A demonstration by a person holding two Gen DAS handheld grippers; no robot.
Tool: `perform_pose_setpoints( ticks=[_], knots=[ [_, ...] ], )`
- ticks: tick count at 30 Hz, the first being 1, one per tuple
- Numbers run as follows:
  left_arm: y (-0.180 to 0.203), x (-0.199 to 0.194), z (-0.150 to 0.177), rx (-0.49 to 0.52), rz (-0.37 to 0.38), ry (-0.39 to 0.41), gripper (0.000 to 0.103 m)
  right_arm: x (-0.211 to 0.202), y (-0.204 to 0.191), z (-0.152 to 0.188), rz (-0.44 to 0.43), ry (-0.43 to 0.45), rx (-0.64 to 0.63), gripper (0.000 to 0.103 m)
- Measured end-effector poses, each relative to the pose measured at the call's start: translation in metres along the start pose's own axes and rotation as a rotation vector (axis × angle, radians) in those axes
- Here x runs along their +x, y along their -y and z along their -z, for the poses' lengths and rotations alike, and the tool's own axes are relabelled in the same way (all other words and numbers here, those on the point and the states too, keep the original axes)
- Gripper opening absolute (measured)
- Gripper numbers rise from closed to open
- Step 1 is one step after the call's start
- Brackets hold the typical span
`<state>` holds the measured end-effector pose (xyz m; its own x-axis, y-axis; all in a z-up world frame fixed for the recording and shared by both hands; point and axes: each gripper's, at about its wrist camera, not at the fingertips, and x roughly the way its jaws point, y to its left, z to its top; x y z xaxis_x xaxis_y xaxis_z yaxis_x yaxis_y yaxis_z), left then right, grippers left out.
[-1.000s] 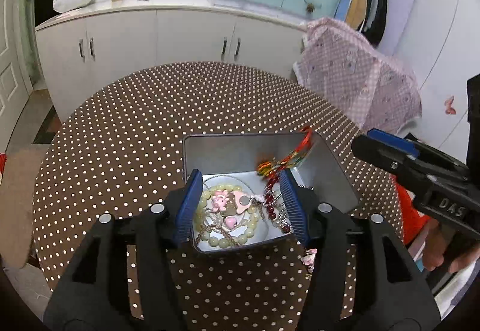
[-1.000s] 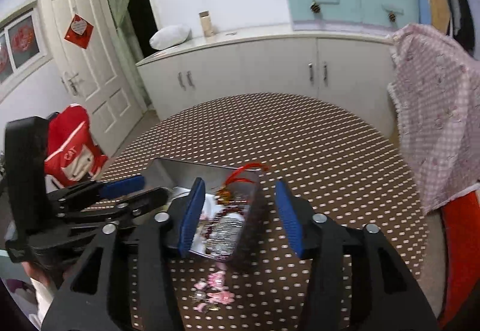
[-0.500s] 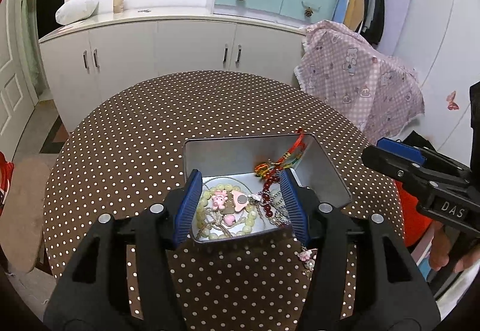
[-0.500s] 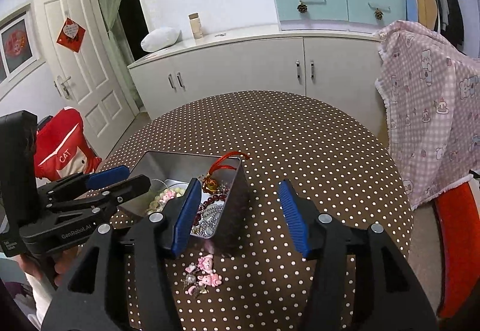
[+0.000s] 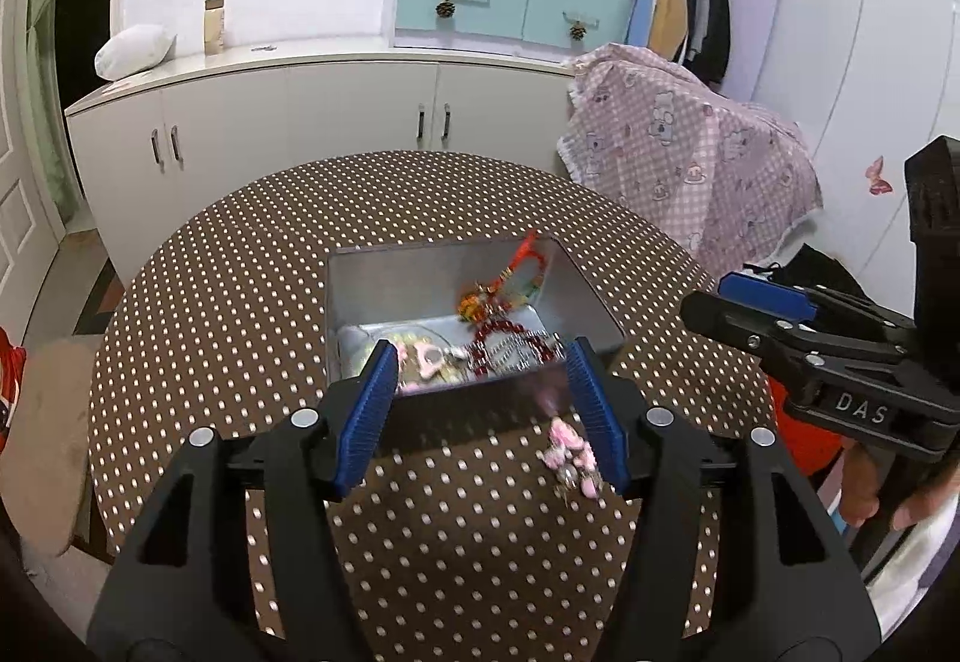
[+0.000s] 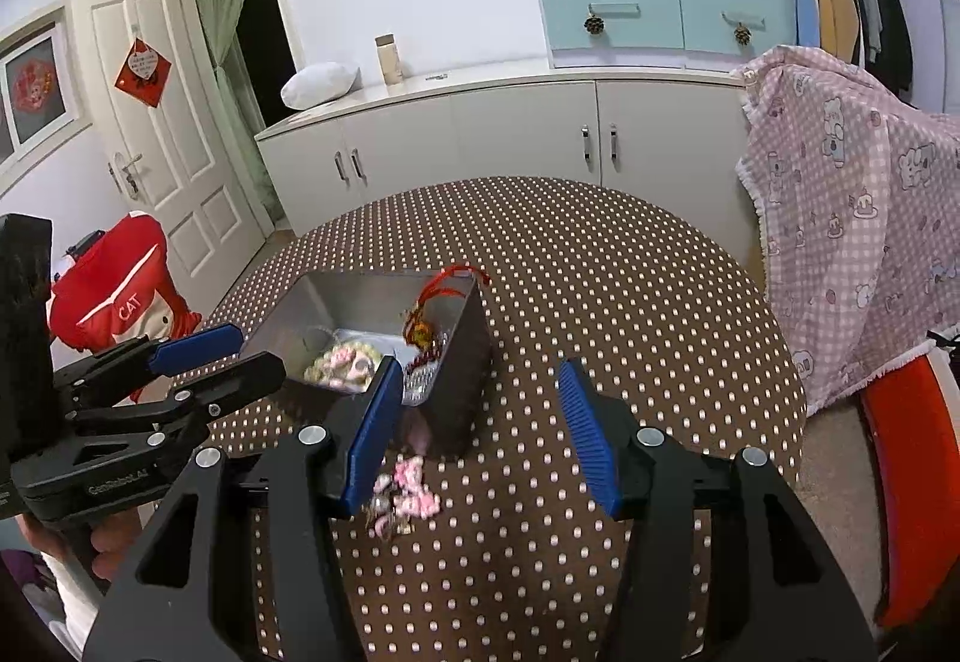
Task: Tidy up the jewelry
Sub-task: 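Withdraw both grippers from the box toward the remaining charms, then grasp the pink bunny charm with the right gripper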
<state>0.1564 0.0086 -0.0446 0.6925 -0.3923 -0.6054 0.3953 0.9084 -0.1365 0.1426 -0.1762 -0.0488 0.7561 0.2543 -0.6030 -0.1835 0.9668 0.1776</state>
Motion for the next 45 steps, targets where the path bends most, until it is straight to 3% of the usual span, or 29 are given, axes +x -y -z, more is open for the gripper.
perform_pose_setpoints(
  ticks=[13, 17, 22, 25, 31, 45],
  knots=[
    [-0.002, 0.003, 0.045, -0.046, -0.02, -0.068, 0.06, 0.027, -0.035, 0.054, -0.043, -0.113, -0.078, 0.051],
    [-0.005, 0.006, 0.057, -0.072, -0.038, -0.098, 0.06, 0.034, -0.045, 0.062, -0.041, -0.117, -0.123, 0.038],
    [-0.01, 0.008, 0.066, -0.087, -0.048, -0.113, 0.06, 0.045, -0.049, 0.069, -0.036, -0.137, -0.142, 0.035],
    [-0.011, 0.008, 0.072, -0.09, -0.062, -0.119, 0.06, 0.046, -0.053, 0.069, 0.013, -0.121, -0.172, 0.029],
    [-0.008, 0.016, 0.074, -0.073, -0.069, -0.139, 0.06, 0.046, -0.047, 0.069, 0.043, -0.121, -0.161, 0.014],
    [0.005, 0.026, 0.065, -0.067, -0.072, -0.146, 0.06, 0.026, -0.028, 0.069, -0.011, -0.088, -0.082, 0.014]
  ],
)
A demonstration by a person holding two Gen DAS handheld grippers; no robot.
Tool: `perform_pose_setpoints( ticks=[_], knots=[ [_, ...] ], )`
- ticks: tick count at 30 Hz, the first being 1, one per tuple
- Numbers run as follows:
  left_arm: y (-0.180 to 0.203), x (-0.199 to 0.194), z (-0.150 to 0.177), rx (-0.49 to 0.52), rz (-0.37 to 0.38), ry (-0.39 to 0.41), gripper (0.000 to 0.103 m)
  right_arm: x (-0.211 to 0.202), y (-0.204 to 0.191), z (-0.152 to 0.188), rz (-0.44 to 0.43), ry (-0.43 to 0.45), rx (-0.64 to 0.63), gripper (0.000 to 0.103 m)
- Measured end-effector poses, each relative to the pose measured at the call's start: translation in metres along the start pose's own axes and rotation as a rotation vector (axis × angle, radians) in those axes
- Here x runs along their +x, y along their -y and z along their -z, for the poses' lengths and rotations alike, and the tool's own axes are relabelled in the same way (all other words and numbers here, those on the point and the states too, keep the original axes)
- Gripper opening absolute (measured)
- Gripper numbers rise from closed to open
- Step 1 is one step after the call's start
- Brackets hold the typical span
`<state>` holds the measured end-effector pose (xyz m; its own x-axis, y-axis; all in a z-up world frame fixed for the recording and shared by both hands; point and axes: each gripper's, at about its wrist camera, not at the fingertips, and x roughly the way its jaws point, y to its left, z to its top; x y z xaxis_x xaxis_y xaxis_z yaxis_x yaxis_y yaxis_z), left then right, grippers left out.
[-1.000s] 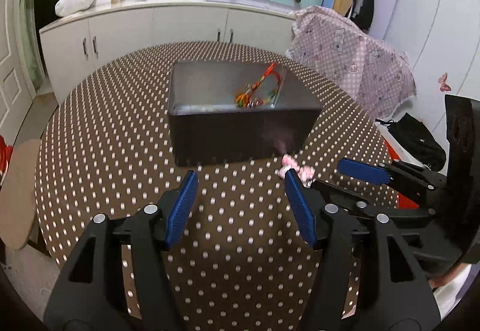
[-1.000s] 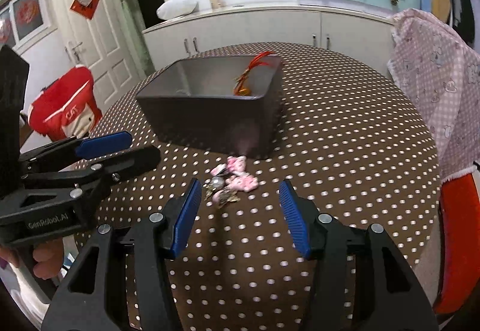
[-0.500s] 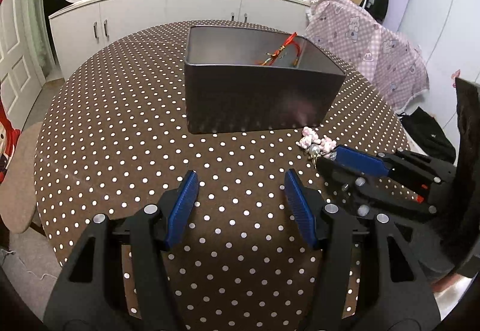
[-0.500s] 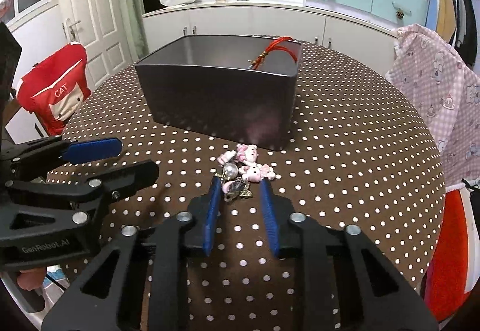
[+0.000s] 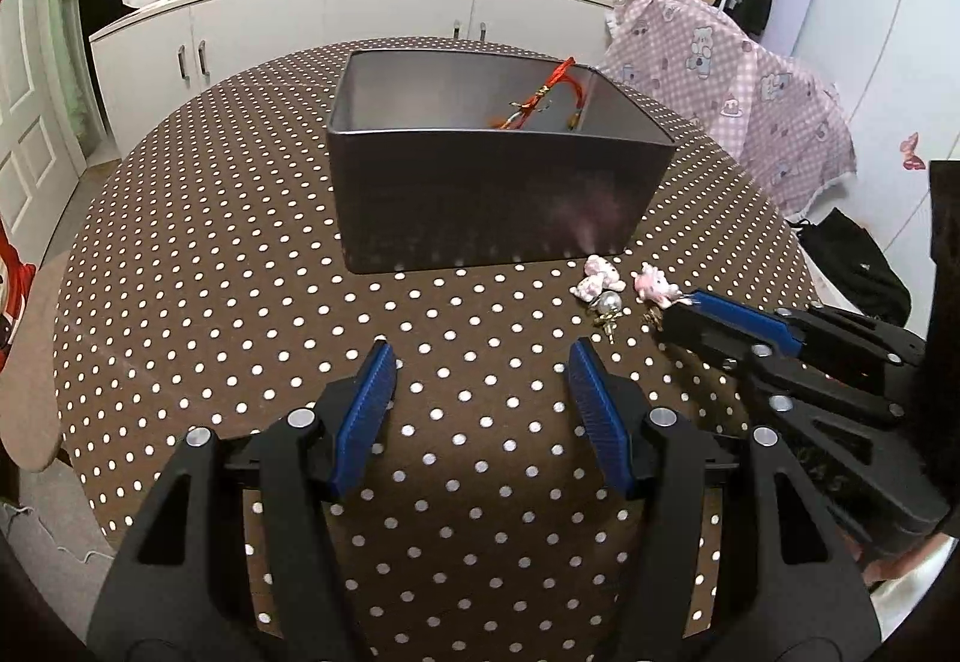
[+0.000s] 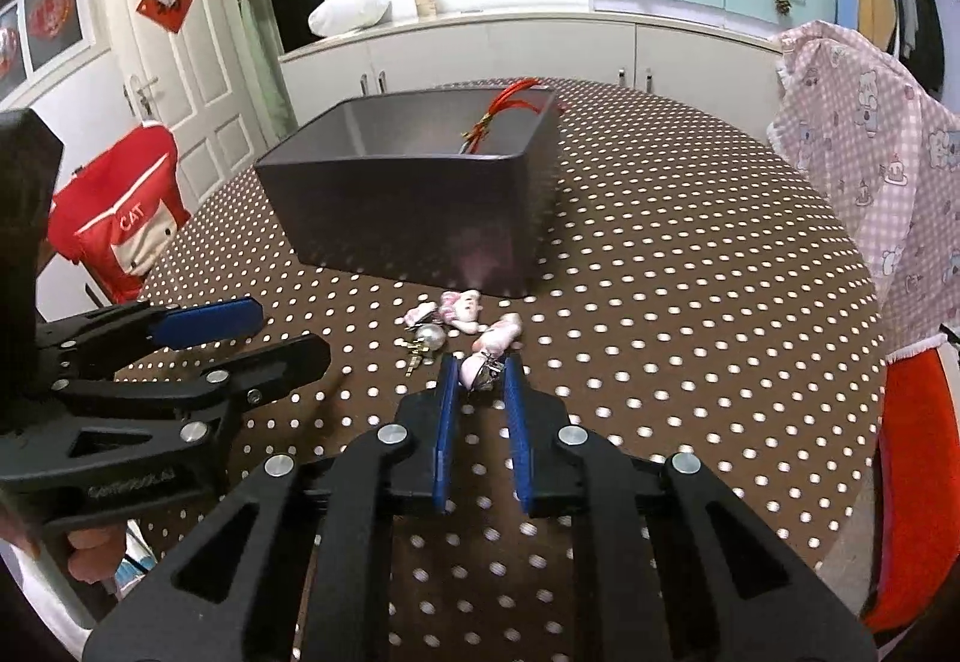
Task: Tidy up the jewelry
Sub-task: 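Grasp the pink bunny charm with the right gripper, then close the left gripper on the silver bead charm while the right lifts the pink charm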
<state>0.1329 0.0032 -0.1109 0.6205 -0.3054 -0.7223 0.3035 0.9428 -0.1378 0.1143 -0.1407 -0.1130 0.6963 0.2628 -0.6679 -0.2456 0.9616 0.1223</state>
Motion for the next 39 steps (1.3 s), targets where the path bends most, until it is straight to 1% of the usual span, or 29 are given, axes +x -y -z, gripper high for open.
perform_pose_setpoints(
  ticks=[4, 8, 15, 18, 19, 20, 21, 22, 23, 25, 27, 33, 36, 39],
  knots=[
    [0.009, 0.002, -0.002, 0.02, 0.015, 0.006, 0.06, -0.009, 0.012, 0.002, 0.026, 0.017, 0.035, 0.014],
    [0.019, 0.008, -0.004, 0.044, 0.039, -0.008, 0.06, -0.015, 0.02, 0.003, 0.038, 0.032, 0.053, 0.014],
    [0.032, 0.013, -0.009, 0.08, 0.071, -0.004, 0.06, -0.014, 0.03, 0.005, 0.032, 0.028, 0.078, 0.014],
    [0.038, 0.018, -0.012, 0.093, 0.073, -0.005, 0.06, -0.012, 0.033, 0.008, 0.025, 0.024, 0.085, 0.014],
    [0.04, 0.02, -0.013, 0.105, 0.073, -0.003, 0.058, -0.011, 0.034, 0.009, 0.021, 0.02, 0.088, 0.014],
    [0.043, 0.022, -0.013, 0.118, 0.07, -0.004, 0.054, -0.009, 0.035, 0.01, 0.019, 0.017, 0.091, 0.014],
    [0.044, 0.023, -0.013, 0.124, 0.067, -0.01, 0.042, -0.008, 0.036, 0.01, 0.018, 0.013, 0.094, 0.014],
    [0.046, 0.026, -0.014, 0.129, 0.061, -0.02, 0.034, -0.007, 0.038, 0.01, 0.018, 0.011, 0.097, 0.014],
    [0.046, 0.028, -0.014, 0.134, 0.053, -0.022, 0.034, -0.006, 0.039, 0.011, 0.016, 0.005, 0.102, 0.014],
    [0.047, 0.028, -0.015, 0.144, 0.041, -0.013, 0.027, -0.004, 0.042, 0.012, 0.008, 0.005, 0.11, 0.014],
    [0.045, 0.029, -0.015, 0.139, 0.034, -0.012, 0.024, -0.005, 0.042, 0.012, 0.008, 0.004, 0.111, 0.014],
    [0.032, 0.025, -0.012, 0.096, 0.055, -0.02, 0.016, -0.009, 0.043, 0.008, -0.007, -0.001, 0.107, 0.014],
    [0.029, 0.022, -0.01, 0.068, 0.044, -0.023, 0.015, -0.007, 0.046, 0.009, 0.01, -0.032, 0.112, 0.014],
    [0.027, 0.017, -0.005, 0.067, 0.041, -0.016, 0.015, -0.011, 0.044, 0.011, 0.024, -0.029, 0.096, 0.014]
  ],
)
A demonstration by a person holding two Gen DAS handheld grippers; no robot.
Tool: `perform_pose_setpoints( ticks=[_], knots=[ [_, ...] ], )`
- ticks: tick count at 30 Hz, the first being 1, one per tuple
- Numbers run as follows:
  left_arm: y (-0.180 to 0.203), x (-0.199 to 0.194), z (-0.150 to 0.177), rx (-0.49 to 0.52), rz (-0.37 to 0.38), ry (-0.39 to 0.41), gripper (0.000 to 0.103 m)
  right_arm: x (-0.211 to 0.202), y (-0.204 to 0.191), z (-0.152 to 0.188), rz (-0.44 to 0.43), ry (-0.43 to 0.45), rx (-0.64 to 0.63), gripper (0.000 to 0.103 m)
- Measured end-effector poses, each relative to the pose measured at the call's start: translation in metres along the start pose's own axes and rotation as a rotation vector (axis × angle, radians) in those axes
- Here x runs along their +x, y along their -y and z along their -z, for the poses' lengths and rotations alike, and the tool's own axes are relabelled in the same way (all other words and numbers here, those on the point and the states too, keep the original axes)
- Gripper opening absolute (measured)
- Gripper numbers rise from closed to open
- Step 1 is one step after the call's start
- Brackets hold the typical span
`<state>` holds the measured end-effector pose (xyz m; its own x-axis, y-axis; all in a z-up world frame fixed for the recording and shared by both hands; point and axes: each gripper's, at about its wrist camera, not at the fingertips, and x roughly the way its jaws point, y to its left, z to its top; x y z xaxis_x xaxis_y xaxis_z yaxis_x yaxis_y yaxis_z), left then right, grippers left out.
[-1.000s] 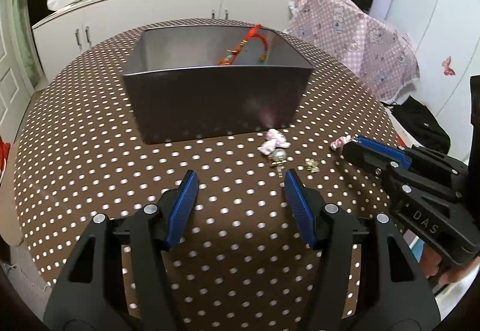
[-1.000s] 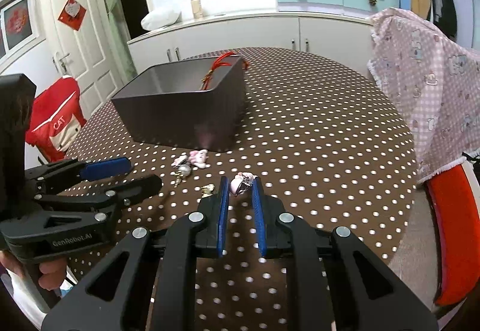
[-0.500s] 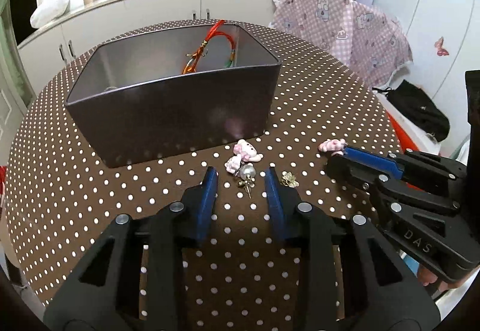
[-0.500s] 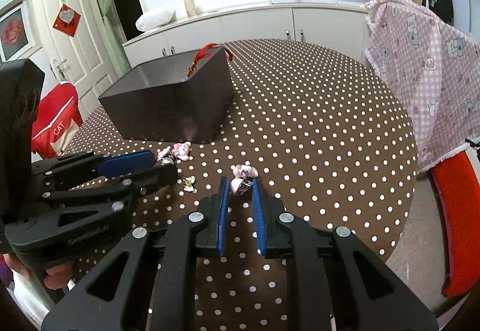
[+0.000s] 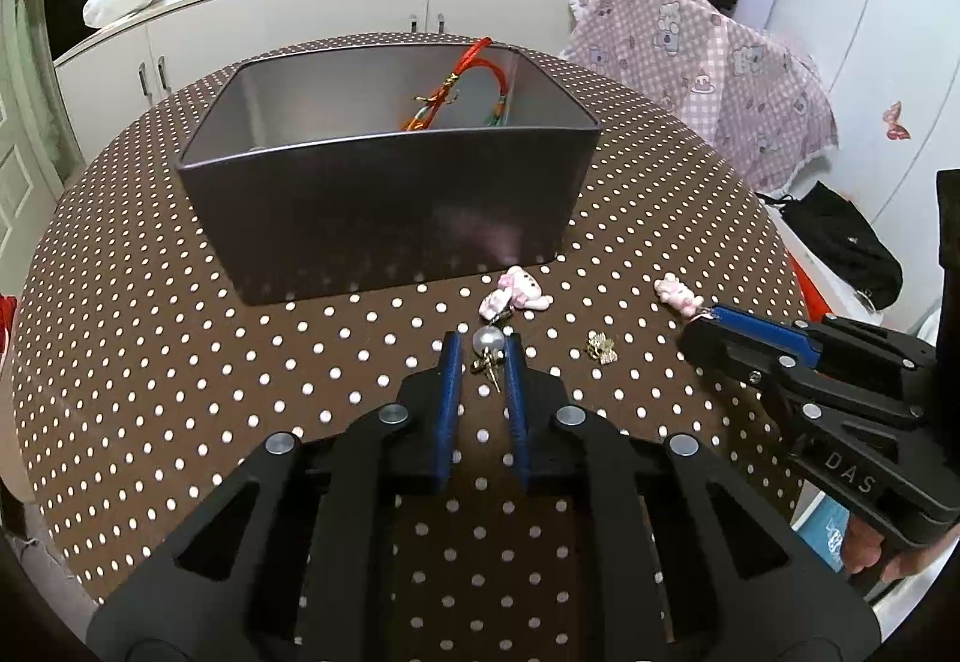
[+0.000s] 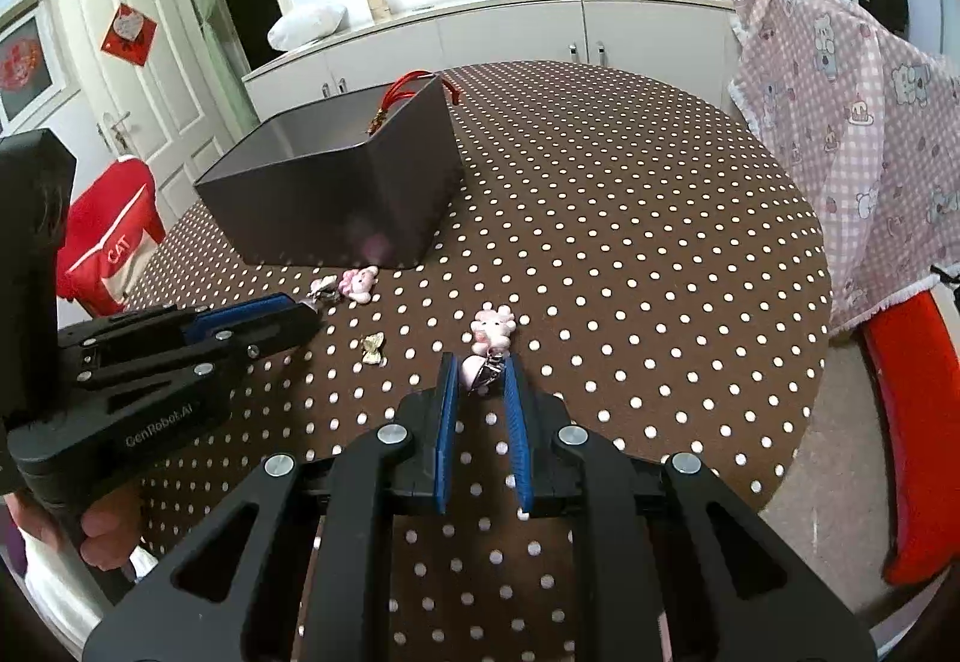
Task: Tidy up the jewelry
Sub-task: 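Close the left gripper on the silver bead charm while the right lifts the pink charm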
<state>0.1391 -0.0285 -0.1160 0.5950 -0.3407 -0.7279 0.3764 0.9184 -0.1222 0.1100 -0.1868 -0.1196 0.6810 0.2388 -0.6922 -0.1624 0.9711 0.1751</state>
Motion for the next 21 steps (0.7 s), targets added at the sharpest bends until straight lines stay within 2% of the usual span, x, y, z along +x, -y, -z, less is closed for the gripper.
perform_pose_setpoints(
  ticks=[5, 12, 21],
  knots=[
    [-0.006, -0.006, 0.006, -0.029, 0.007, 0.009, 0.015, 0.001, -0.005, 0.004, 0.03, 0.004, 0.005, 0.014],
    [-0.005, -0.014, 0.011, -0.014, 0.022, 0.023, 0.015, 0.001, -0.021, 0.005, 0.036, -0.006, -0.017, 0.014],
    [-0.012, -0.029, 0.018, -0.017, 0.031, 0.084, 0.015, -0.01, -0.024, 0.002, 0.05, 0.031, -0.022, 0.014]
  ],
)
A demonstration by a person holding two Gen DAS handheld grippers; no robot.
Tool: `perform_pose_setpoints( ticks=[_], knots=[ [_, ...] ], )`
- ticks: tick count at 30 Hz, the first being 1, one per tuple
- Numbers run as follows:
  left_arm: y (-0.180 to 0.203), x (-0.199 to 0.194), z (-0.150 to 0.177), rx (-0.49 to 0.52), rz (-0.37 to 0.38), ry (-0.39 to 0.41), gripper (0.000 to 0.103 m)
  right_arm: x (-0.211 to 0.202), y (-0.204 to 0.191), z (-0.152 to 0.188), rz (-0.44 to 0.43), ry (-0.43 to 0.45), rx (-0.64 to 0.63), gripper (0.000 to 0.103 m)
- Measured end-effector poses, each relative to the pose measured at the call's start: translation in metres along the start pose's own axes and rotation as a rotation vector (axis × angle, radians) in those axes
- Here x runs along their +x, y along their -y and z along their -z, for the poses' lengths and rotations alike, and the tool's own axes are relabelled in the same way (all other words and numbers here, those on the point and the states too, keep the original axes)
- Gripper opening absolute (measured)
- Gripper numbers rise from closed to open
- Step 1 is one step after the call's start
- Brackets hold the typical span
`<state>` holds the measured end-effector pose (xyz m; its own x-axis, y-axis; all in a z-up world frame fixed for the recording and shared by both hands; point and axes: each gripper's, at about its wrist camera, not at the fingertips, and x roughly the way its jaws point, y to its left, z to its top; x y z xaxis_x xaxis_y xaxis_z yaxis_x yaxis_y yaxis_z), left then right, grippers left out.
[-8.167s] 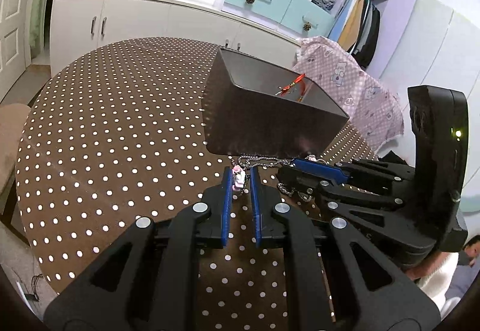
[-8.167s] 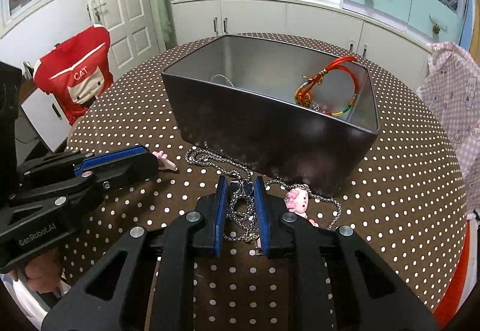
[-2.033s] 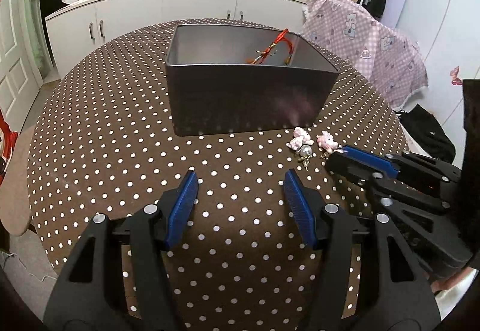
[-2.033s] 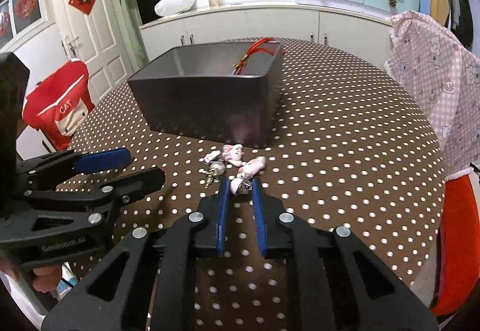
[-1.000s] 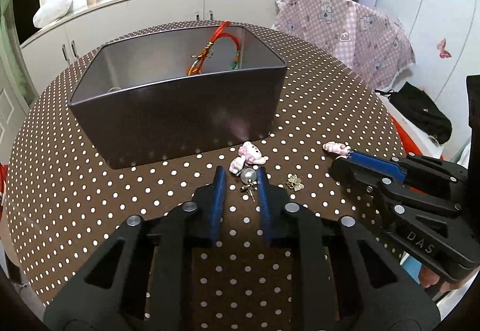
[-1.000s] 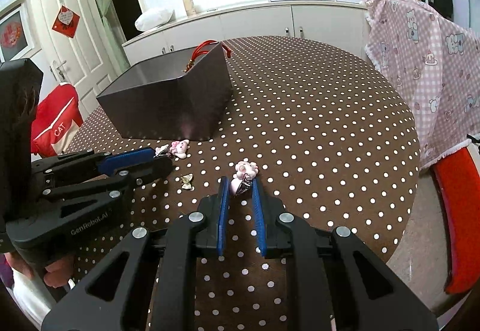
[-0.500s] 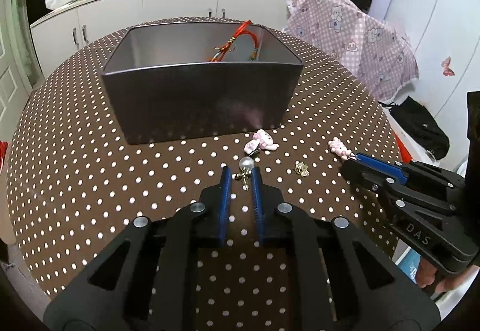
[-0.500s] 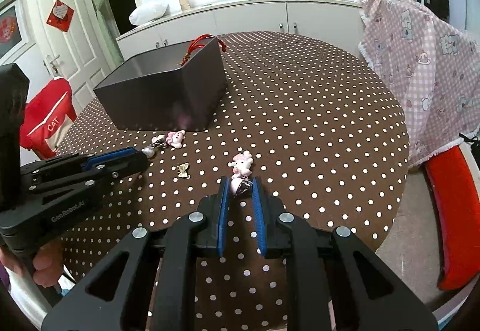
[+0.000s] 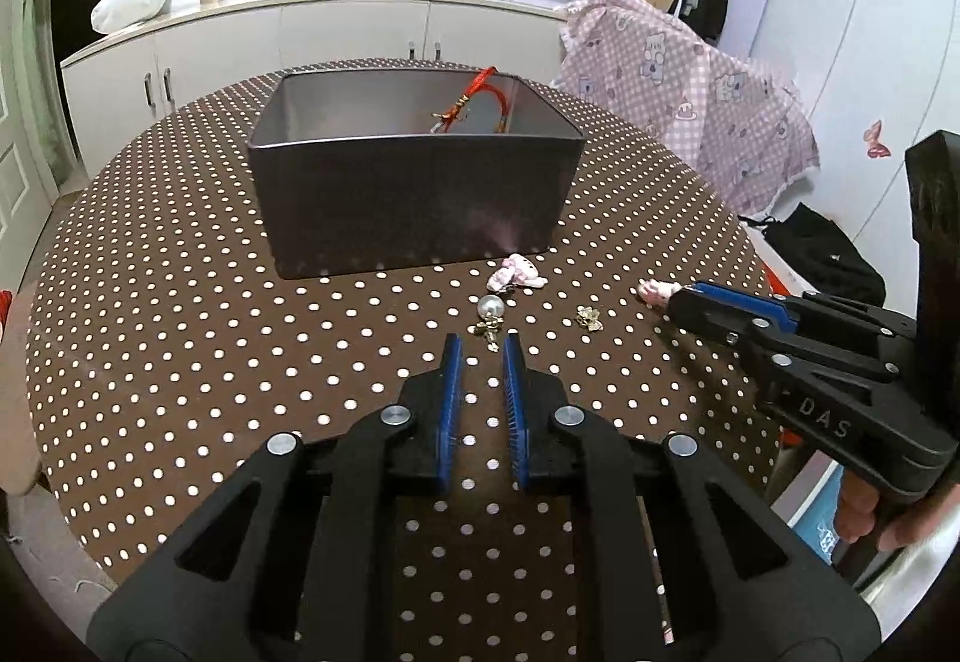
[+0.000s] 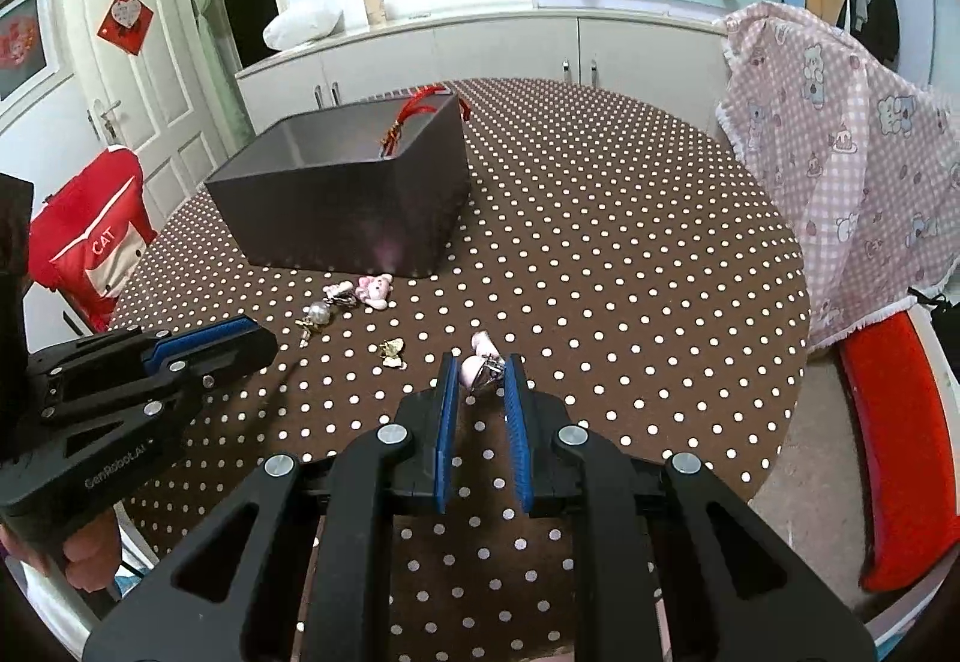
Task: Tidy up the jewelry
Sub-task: 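Close the left gripper on the silver bead charm while the right lifts the pink charm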
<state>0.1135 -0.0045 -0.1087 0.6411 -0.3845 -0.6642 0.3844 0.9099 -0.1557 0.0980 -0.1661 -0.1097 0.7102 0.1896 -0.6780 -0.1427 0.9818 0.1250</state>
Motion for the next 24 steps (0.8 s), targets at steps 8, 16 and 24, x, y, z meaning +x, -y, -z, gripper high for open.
perform_pose_setpoints(
  ticks=[8, 16, 24],
  knots=[
    [-0.015, -0.002, 0.008, -0.058, 0.02, 0.037, 0.015, 0.011, -0.003, 0.007, -0.005, -0.028, 0.021, 0.014],
    [-0.005, 0.011, -0.002, 0.011, 0.057, -0.009, 0.019, 0.012, -0.001, 0.005, -0.017, -0.026, 0.023, 0.014],
    [0.001, 0.017, -0.019, 0.043, 0.01, -0.023, 0.066, 0.012, 0.006, 0.004, -0.044, -0.017, 0.028, 0.014]
  ],
)
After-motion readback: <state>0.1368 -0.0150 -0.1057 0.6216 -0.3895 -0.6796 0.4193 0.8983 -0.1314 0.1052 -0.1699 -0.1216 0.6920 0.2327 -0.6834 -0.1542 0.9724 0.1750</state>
